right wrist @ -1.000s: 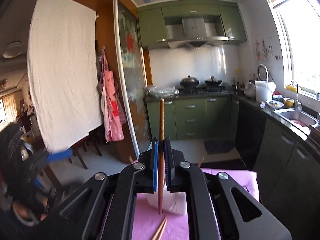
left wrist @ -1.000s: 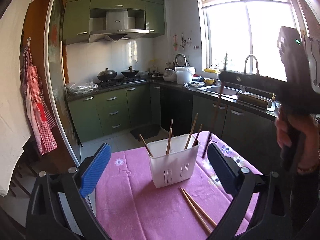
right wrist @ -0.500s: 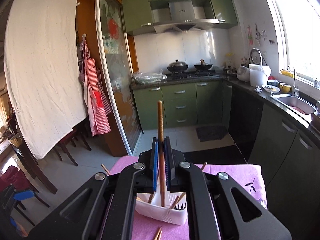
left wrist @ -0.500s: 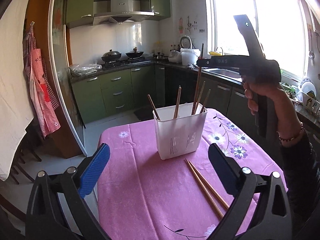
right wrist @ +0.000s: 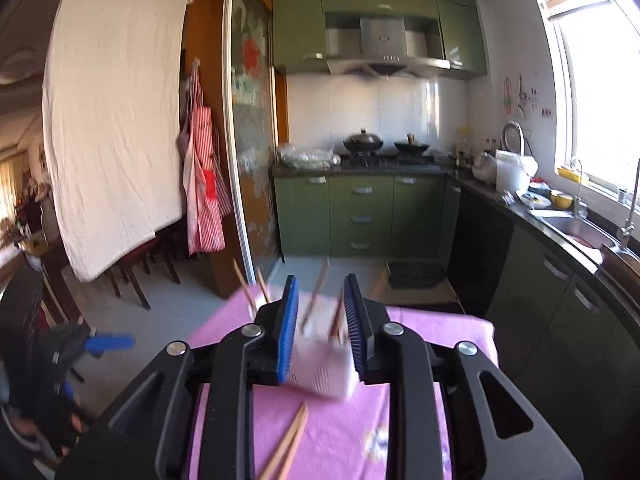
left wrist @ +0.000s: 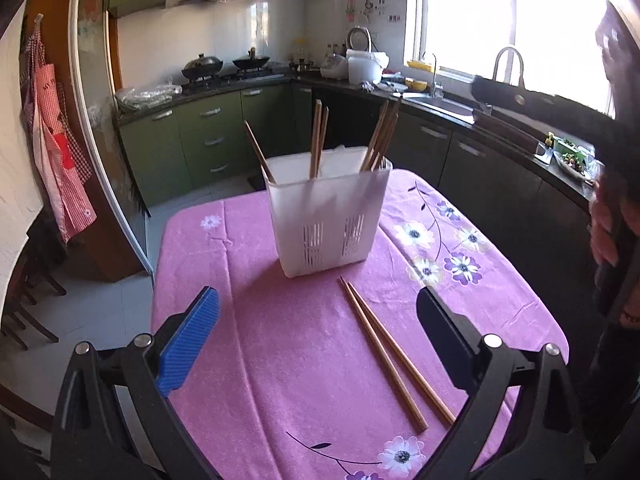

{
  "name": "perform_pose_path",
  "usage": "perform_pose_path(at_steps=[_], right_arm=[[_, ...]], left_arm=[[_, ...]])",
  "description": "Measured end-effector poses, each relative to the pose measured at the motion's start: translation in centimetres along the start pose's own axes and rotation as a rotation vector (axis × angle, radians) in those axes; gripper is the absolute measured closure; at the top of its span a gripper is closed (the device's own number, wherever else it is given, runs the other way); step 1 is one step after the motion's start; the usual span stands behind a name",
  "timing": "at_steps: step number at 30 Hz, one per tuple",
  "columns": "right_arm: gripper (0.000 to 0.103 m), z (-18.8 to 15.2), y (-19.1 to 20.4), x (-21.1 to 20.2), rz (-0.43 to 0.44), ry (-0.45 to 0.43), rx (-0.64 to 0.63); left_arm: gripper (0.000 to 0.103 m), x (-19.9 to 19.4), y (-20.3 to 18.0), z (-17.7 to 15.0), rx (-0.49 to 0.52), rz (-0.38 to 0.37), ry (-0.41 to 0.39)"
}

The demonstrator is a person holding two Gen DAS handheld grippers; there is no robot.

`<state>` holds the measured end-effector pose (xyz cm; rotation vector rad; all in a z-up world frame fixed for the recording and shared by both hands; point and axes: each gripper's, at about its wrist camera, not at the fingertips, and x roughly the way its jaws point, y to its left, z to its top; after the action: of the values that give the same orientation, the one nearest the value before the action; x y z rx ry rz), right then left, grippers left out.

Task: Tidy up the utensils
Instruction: 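Lower the chopstick into the caddy and open the right gripper, then move the open left gripper down and grasp one of the last two chopsticks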

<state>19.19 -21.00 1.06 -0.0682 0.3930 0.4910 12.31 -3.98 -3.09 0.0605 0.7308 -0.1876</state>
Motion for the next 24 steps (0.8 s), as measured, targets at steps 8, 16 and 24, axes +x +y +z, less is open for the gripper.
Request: perform_pose_path(at_steps=[8, 16, 24], right_arm=[[0.075, -11.8, -4.1, 1.4, -0.065, 0.270, 0.097], [0.072, -16.2, -7.4, 2.8, -0.054, 0.342, 0.184], [0.072, -17.0, -8.1, 3.9, -0.030, 0.358, 0.213]], left_arm=[[0.009, 9.3, -1.6, -1.7, -0.065, -0.032, 0.239], [0.022, 15.2, -1.1, -2.4, -0.163, -0.002, 0.348], [0.028, 16.7, -2.2, -2.8, -0.143, 0.032, 0.388]])
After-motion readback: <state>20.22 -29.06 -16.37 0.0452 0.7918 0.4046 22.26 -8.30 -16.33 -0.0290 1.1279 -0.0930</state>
